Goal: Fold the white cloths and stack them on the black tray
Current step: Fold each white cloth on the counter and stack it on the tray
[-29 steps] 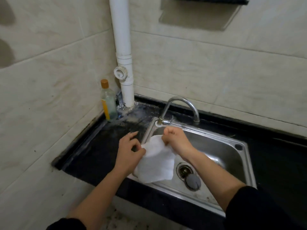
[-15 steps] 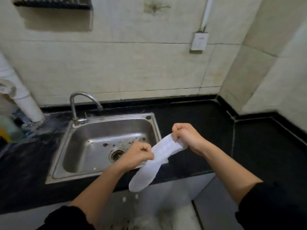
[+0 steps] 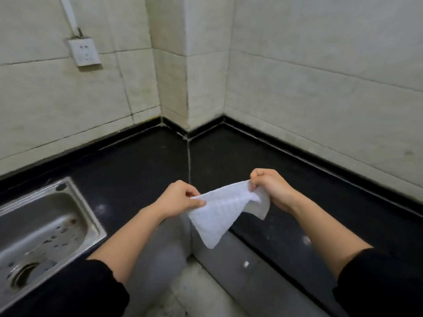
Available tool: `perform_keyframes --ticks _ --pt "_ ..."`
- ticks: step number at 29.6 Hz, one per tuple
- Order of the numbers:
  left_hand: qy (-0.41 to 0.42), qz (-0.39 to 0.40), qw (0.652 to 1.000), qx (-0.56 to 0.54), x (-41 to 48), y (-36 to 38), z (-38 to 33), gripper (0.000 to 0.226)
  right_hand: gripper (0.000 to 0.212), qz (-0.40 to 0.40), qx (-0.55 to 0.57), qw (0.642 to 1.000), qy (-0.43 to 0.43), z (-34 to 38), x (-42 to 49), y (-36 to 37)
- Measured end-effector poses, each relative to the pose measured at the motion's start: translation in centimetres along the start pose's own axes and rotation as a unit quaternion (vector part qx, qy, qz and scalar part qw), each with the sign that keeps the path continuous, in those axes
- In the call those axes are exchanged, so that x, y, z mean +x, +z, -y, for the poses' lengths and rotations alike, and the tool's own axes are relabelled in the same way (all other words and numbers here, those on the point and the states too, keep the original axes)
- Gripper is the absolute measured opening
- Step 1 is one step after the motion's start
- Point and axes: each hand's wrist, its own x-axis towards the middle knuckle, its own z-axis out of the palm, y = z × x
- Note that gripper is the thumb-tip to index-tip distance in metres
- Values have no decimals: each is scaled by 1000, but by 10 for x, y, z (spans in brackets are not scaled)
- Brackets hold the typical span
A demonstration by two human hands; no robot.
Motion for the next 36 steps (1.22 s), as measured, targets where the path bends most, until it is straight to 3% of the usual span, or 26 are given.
perform_keyframes --ticks 4,7,12,16,23,29,32,36 --pt "42 25 998 50 52 36 -41 13 22 -140 27 989 32 -26 -14 -70" --pt "70 19 997 10 98 70 -78 12 14 -252 44 965 59 -55 -19 -127" --pt "93 18 992 -82 139 101 -104 14 21 -305 51 948 72 -73 -23 -172" --pt "111 83 979 -150 201 144 -145 14 10 -379 93 917 85 -94 -20 -227" --pt "-5 253 914 -318 241 180 -163 14 14 -395 115 901 138 -120 -34 -270" --pt "-71 399 882 -240 258 215 -139 21 9 -323 129 908 232 -163 -65 -274" --pt "-125 434 871 -193 249 233 -122 27 20 -257 136 913 286 -195 -79 -265" --pt "-191 452 859 -149 232 255 -95 32 13 -209 114 902 361 -233 -83 -248"
